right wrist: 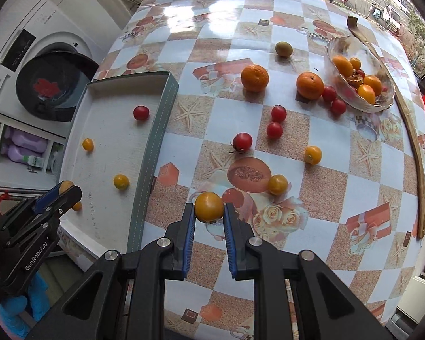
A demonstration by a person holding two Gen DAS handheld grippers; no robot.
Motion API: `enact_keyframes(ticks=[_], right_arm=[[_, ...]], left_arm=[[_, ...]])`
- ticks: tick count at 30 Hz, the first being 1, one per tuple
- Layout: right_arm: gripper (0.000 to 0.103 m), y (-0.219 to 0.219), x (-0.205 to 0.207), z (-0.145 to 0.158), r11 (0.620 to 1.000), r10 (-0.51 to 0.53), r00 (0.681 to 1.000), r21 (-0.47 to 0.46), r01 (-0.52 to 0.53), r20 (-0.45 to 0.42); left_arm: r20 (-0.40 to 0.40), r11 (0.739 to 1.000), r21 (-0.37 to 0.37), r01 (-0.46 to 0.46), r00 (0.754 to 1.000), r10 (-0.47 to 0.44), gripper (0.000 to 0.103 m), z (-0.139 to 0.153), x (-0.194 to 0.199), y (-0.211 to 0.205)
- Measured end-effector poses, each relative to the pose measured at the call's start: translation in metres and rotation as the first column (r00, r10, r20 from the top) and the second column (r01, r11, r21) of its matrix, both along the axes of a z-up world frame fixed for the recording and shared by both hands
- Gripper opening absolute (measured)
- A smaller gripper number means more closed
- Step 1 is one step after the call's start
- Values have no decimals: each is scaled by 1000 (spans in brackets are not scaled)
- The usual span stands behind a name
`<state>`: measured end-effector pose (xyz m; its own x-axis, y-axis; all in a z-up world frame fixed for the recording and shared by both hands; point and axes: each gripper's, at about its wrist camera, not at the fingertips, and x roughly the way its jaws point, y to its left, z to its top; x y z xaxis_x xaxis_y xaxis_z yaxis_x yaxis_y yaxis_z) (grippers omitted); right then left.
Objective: Organize fruits
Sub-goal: 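Carry both fruits into the white tray and open both tools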
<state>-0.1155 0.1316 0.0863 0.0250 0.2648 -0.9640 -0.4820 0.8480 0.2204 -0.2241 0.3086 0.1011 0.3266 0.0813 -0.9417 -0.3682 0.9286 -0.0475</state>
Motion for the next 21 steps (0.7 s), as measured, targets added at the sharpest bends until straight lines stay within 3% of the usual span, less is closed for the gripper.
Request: enact_keyframes(ticks=[8, 21], right_arm=[[22, 63, -8, -5, 996, 93, 996, 16, -93, 2], [22, 129, 7, -45, 989, 145, 989, -9, -146, -42]], left_arm=[[-14, 998, 14, -65, 998, 65, 26, -15, -10, 42], [-56, 998, 35, -58, 997, 60, 26, -52, 13, 72]])
